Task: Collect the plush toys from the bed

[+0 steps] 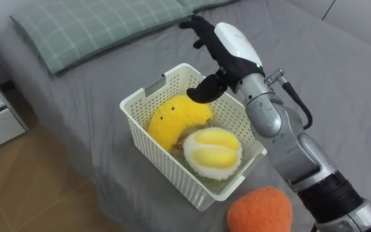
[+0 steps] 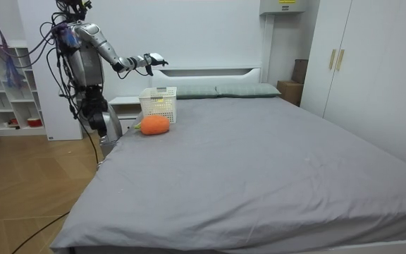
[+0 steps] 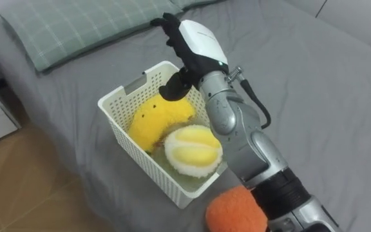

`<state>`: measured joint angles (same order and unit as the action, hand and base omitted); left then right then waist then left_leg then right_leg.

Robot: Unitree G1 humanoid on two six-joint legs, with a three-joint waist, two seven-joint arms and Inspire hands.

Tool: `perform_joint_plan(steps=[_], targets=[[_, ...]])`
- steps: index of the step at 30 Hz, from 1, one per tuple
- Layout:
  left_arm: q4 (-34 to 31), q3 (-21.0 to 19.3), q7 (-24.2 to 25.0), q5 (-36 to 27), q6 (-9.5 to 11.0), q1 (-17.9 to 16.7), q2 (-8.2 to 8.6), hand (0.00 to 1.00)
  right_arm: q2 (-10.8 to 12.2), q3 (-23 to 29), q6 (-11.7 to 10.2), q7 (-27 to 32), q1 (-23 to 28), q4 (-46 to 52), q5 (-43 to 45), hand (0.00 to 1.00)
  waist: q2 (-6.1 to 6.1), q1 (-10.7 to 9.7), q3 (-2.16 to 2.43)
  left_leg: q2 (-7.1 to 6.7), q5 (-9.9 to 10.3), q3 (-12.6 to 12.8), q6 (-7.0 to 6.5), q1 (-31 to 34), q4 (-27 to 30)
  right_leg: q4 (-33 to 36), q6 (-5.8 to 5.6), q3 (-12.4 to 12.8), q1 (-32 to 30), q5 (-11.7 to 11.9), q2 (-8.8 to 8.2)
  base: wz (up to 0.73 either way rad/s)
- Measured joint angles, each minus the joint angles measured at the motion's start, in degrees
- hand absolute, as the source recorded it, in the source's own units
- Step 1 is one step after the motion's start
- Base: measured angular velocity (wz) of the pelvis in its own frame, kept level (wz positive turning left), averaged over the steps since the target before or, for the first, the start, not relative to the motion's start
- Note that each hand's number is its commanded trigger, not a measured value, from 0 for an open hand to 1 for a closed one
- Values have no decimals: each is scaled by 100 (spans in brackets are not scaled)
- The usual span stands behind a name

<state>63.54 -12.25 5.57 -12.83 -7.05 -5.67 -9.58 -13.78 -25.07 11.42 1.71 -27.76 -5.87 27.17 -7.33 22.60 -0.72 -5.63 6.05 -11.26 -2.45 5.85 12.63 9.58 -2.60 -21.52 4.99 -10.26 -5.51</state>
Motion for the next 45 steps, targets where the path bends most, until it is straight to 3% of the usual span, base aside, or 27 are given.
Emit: perform_joint_plan(steps=[16, 25, 29, 32, 34, 37, 38, 39, 45], targets=[[1, -102, -128, 4, 0, 82, 23, 0, -20, 32, -2, 6, 0, 0, -114, 0, 0, -14, 1, 44, -1, 168, -12, -119, -122, 8, 0, 165, -15, 1, -7, -6], [2, -119, -175, -23, 9, 6, 23, 0, -46, 329, -49, 130, 1, -70, -901, 0, 7, -43, -2, 78, 1, 291, -15, -263, -132, 12, 4, 283, 61, 5, 1, -6], [9, -115, -237, -38, 12, -57, 23, 0, -54, 708, -160, 333, 60, -104, -1207, 0, 42, -232, -25, 89, 26, 334, -28, -270, -131, 13, 4, 309, 77, 7, 0, -4], [9, -115, -269, -74, 12, -87, 57, 0, -68, 1026, -229, 488, 368, -109, -1505, 0, 113, -247, -35, 99, 52, 441, -50, -345, -130, 24, -4, 422, 101, 12, -4, -19], [9, -101, -279, -132, 12, -158, 139, 0, -70, 1141, -236, 563, 578, -188, -1796, 0, 200, -389, 12, 92, 69, 484, -74, -359, -125, 30, -31, 429, 104, 29, -20, -11], [9, -101, -279, -132, 13, -187, 213, 0, -70, 1349, -260, 583, 754, -330, -2043, 0, 309, -530, -7, 101, 74, 620, -93, -416, -144, 38, -46, 498, 109, 38, -35, -15], [1, -103, -279, -131, 13, -235, 220, 0, -69, 1438, -261, 629, 912, -333, -2066, 0, 340, -541, 8, 116, 77, 676, -101, -452, -175, 38, -46, 580, 101, 38, -35, -30], [-1, -103, -279, -137, 18, -283, 217, 0, -69, 1503, -262, 693, 1072, -339, -2066, 0, 359, -586, 32, 124, 82, 723, -108, -477, -199, 38, -50, 605, 100, 39, -38, -27], [1, -95, -268, -321, 124, -391, 240, 0, -74, 1741, -308, 765, 1293, -1044, -2662, 0, 372, -947, 37, 165, 99, 942, -124, -548, -258, 30, -58, 725, 62, 43, -39, -16]])
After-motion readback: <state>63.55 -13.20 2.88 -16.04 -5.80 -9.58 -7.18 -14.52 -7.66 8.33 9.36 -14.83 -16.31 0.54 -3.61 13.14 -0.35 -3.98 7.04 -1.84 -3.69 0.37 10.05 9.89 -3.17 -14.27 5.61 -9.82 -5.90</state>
